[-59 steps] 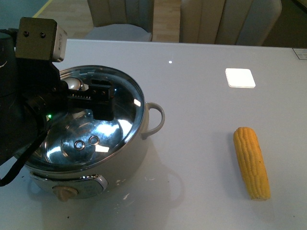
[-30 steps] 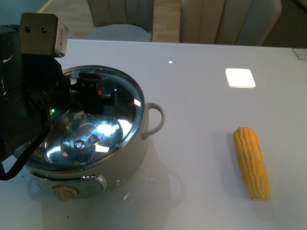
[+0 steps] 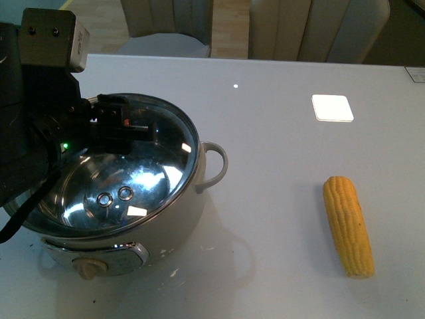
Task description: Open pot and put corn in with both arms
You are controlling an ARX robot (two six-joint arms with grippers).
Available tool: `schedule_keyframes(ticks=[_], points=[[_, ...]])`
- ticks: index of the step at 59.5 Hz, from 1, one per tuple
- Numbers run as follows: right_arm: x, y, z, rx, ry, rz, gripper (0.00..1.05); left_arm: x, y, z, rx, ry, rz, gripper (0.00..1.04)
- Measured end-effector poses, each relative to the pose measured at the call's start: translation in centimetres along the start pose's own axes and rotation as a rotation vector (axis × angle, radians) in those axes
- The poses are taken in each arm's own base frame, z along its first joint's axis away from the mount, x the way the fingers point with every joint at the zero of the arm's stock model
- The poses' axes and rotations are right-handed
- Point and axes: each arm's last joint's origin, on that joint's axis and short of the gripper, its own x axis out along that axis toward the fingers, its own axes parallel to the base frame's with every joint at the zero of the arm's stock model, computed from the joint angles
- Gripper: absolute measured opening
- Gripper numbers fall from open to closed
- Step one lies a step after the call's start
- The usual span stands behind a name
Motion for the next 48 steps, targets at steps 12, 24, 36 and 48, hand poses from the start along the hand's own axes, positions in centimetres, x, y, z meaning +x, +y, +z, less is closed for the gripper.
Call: schedule_keyframes(ticks=[12, 24, 36, 48], points=[[0.0, 0.0, 0.0, 0.0, 0.0, 0.0, 0.96, -0.5, 0.3, 1.7, -0.004, -0.027, 0.023, 0.41], [0.0, 0.0, 0.0, 0.0, 0.0, 0.0, 0.96, -1.3, 0.8, 4.1, -0.021, -0.081, 0.042, 0.41], [0.0, 0.0, 0.0, 0.0, 0.0, 0.0, 0.96, -2.2, 2.7, 6.2, -0.053, -0.147, 0.063, 0.41], [0.0, 0.0, 0.0, 0.0, 0.0, 0.0, 0.96, -2.7, 7.6, 7.2, -0.095, -0.197, 0.169, 0.41]])
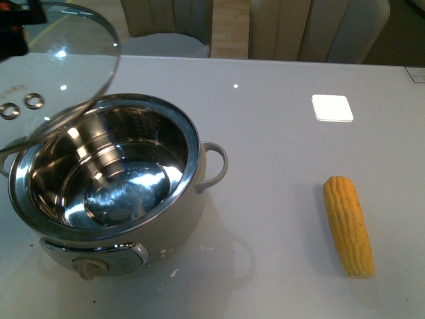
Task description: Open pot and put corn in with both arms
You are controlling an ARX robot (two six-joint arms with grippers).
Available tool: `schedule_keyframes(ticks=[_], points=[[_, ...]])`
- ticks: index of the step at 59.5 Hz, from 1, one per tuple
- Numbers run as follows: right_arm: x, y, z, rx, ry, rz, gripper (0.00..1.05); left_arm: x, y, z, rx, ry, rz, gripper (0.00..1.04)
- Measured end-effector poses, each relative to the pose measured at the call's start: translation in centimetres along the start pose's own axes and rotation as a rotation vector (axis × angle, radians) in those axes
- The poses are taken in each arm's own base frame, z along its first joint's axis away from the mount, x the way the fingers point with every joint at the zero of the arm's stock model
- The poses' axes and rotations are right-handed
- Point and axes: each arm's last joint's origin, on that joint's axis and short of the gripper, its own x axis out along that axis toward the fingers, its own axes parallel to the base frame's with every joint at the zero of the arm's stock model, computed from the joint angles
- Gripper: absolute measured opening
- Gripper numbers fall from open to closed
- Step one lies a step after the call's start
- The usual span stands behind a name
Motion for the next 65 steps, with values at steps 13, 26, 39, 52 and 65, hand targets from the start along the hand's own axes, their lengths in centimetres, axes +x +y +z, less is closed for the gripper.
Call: schedule_keyframes(ticks=[13, 26, 39, 52, 65], points=[[0.0, 0.0, 0.0, 0.0, 0.0, 0.0, 0.96, 0.1, 5.9, 0.2, -0.005, -0.036, 0.13, 0.41], [0.0, 0.0, 0.0, 0.0, 0.0, 0.0, 0.96, 0.8, 11.4, -2.7, 0.008, -0.036, 0.259, 0.41], [0.0, 0.0, 0.0, 0.0, 0.0, 0.0, 0.96, 1.6, 15.9, -9.6, -0.039, 0.055, 0.348, 0.41], [0.0, 0.0, 0.0, 0.0, 0.0, 0.0, 0.96, 3.1, 16.9, -13.1, -0.067, 0.07, 0.333, 0.41], [0.0, 0.0, 0.0, 0.0, 0.0, 0.0, 0.96, 3.8, 17.1, -15.6, -0.074, 0.097, 0.321, 0.41]])
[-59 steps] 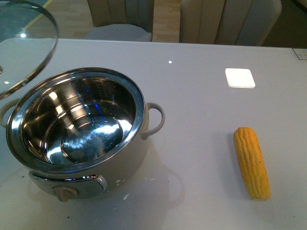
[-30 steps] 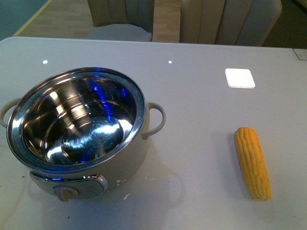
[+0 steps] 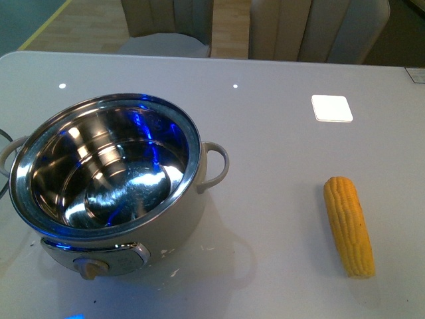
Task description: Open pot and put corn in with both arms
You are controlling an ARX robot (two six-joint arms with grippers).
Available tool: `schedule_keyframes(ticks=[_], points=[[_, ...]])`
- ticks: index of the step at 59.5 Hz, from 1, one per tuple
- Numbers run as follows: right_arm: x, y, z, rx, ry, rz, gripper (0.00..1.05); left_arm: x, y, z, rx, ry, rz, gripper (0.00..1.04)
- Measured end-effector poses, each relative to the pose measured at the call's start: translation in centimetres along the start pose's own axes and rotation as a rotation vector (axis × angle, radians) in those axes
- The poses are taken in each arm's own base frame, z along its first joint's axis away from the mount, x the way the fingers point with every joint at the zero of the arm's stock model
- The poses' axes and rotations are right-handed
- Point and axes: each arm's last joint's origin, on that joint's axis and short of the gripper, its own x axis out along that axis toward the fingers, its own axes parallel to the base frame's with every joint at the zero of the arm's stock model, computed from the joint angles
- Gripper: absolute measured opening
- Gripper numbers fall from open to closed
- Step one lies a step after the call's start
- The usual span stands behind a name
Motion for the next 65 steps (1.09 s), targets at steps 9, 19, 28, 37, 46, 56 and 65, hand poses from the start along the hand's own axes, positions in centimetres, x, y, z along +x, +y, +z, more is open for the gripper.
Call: schedule_keyframes(ticks=[9, 19, 28, 37, 46, 56, 65], points=[[0.0, 0.0, 0.0, 0.0, 0.0, 0.0, 0.96, 0.3, 0.0, -1.1, -0.002, 0.026, -0.007, 0.41], [0.0, 0.0, 0.0, 0.0, 0.0, 0.0, 0.96, 0.5, -0.1, -2.3, -0.003, 0.053, -0.02, 0.41], [0.0, 0.0, 0.0, 0.0, 0.0, 0.0, 0.96, 0.7, -0.1, -3.3, -0.005, 0.076, -0.021, 0.41], [0.0, 0.0, 0.0, 0.0, 0.0, 0.0, 0.96, 0.7, -0.1, -4.1, -0.003, 0.094, -0.021, 0.41], [0.0, 0.0, 0.0, 0.0, 0.0, 0.0, 0.96, 0.9, -0.1, -4.1, -0.002, 0.09, -0.02, 0.41], [0.0, 0.0, 0.0, 0.0, 0.0, 0.0, 0.96, 1.3, 0.0, -4.0, -0.002, 0.08, -0.016, 0.41], [0.0, 0.0, 0.0, 0.0, 0.0, 0.0, 0.96, 2.1, 0.1, -4.2, 0.0, 0.066, 0.0, 0.41]])
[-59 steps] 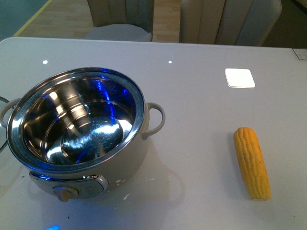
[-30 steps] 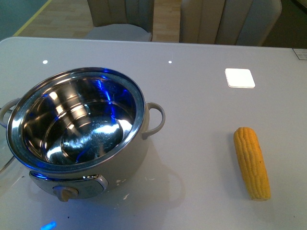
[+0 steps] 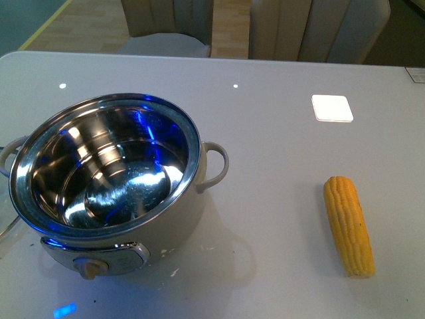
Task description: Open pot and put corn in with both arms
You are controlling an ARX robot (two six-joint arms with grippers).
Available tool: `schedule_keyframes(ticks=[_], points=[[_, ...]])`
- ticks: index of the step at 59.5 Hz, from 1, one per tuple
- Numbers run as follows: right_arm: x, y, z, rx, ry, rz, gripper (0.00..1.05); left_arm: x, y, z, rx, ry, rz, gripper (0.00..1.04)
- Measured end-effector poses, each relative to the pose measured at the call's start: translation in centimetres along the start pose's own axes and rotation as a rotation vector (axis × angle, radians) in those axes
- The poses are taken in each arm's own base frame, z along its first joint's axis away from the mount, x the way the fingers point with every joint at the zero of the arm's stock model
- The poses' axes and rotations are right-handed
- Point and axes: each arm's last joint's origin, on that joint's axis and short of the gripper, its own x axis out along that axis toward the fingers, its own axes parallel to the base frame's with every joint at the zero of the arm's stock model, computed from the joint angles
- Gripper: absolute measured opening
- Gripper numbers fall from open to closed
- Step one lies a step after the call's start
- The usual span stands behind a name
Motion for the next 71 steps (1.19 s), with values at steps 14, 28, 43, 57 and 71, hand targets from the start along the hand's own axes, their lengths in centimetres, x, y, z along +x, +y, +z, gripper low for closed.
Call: schedule_keyframes(ticks=[14, 28, 43, 57, 71], points=[[0.0, 0.0, 0.0, 0.0, 0.0, -0.001, 0.96, 3.3, 0.5, 0.2, -0.021, -0.071, 0.047, 0.41], [0.0, 0.0, 0.0, 0.0, 0.0, 0.0, 0.96, 3.4, 0.5, 0.4, -0.03, -0.066, 0.043, 0.41], [0.0, 0.0, 0.0, 0.0, 0.0, 0.0, 0.96, 2.0, 0.4, 0.9, -0.068, -0.026, 0.026, 0.61], [0.0, 0.0, 0.0, 0.0, 0.0, 0.0, 0.96, 1.2, 0.4, 4.2, -0.094, -0.071, 0.031, 0.98], [0.0, 0.0, 0.0, 0.0, 0.0, 0.0, 0.96, -1.2, 0.4, 9.2, -0.127, -0.137, 0.002, 0.98]])
